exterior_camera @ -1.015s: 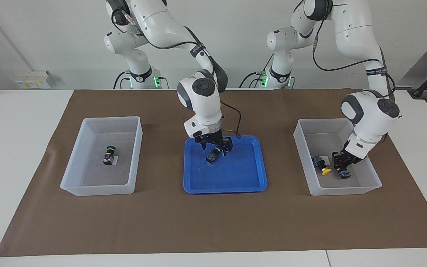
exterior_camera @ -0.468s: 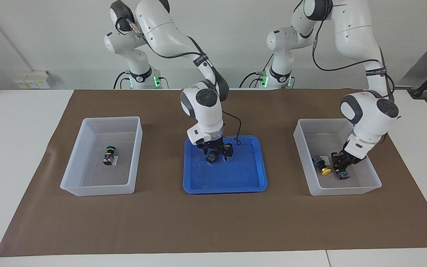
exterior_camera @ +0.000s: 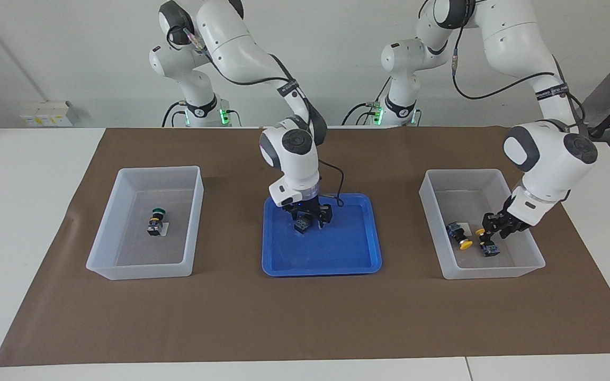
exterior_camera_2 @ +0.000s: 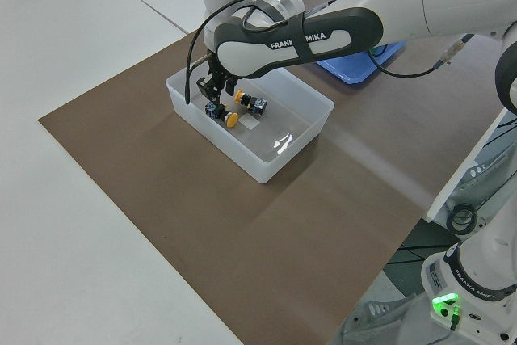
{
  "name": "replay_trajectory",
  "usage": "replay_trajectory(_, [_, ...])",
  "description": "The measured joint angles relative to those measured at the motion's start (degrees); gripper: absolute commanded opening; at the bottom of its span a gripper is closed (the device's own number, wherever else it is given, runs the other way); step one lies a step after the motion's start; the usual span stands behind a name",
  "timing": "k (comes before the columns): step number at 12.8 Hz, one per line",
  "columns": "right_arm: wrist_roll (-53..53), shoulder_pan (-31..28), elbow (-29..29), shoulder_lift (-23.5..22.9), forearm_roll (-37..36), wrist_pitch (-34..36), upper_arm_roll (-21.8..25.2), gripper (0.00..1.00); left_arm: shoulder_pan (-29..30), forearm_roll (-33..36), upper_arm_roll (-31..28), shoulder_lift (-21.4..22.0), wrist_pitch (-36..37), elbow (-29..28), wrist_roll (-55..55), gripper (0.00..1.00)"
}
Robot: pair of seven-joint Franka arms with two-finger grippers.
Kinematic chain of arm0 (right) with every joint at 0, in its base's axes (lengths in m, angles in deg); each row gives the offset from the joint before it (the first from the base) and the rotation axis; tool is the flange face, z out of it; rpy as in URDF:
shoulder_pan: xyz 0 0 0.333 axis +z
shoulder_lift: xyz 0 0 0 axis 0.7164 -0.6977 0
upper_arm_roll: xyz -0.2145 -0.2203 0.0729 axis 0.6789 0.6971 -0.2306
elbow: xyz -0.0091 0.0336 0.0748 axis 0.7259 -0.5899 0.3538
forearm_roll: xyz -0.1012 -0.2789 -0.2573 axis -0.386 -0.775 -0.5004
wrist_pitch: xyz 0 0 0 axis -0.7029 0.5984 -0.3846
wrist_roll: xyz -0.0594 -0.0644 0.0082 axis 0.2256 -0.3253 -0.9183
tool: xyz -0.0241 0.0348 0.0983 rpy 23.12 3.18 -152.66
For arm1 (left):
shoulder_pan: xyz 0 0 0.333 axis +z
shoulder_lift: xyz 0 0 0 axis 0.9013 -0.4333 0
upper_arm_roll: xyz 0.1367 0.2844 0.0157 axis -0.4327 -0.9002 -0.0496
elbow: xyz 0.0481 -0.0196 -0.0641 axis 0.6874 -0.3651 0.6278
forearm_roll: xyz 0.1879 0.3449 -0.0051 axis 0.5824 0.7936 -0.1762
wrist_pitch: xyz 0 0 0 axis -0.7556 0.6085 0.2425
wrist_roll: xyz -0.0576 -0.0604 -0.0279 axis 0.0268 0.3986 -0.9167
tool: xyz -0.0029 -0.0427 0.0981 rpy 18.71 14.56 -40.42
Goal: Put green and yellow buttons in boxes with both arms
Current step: 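Release the yellow button into the bin while the right gripper grasps a green button, then lift the green button and carry it to the right bin with the right gripper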
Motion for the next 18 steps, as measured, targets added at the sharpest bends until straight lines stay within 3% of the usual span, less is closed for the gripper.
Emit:
replay_trajectory(1, [0.0, 0.0, 0.0, 0.0, 0.0, 0.0, 0.0, 0.06, -0.3, 0.0, 0.1, 0.1, 3.9, 2.8, 0.9, 0.48])
replay_trajectory(2, [0.0, -0.1, 0.0, 0.2, 0.0, 0.1, 0.0, 0.0, -1.0, 0.0, 0.2, 0.2, 8.3, 5.9, 2.3, 0.48])
replay_trajectory(7, [-0.4, -0.5, 0.1, 1.2, 0.0, 0.3, 0.1, 0.0, -5.9, 0.0, 0.2, 0.6, 28.9, 19.1, 8.6, 0.48])
replay_trajectory(11, [-0.1, -4.2, 0.7, 8.7, 0.0, 8.1, 0.5, 0.0, -6.8, 1.1, 0.2, 1.6, 39.2, 26.0, 9.1, 0.5])
replay_trajectory(12, [1.6, -6.3, 0.7, 11.6, -0.1, 11.0, 0.5, 0.0, -7.0, 1.5, 0.2, 3.0, 40.8, 26.8, 9.1, 0.62])
replay_trajectory(13, [3.8, -8.4, 0.6, 13.9, -0.2, 13.6, 0.6, 0.0, -7.3, 2.1, 0.3, 4.6, 42.0, 27.1, 9.1, 0.66])
replay_trajectory(16, [14.3, -15.8, 0.5, 18.2, -1.1, 19.1, 0.8, 0.0, -8.9, 3.0, 0.6, 10.1, 43.7, 26.0, 9.1, 0.71])
replay_trajectory(18, [24.2, -21.6, 0.4, 19.6, -1.6, 21.7, 1.0, 0.0, -9.4, 3.1, 0.6, 13.0, 42.0, 20.8, 9.1, 0.71])
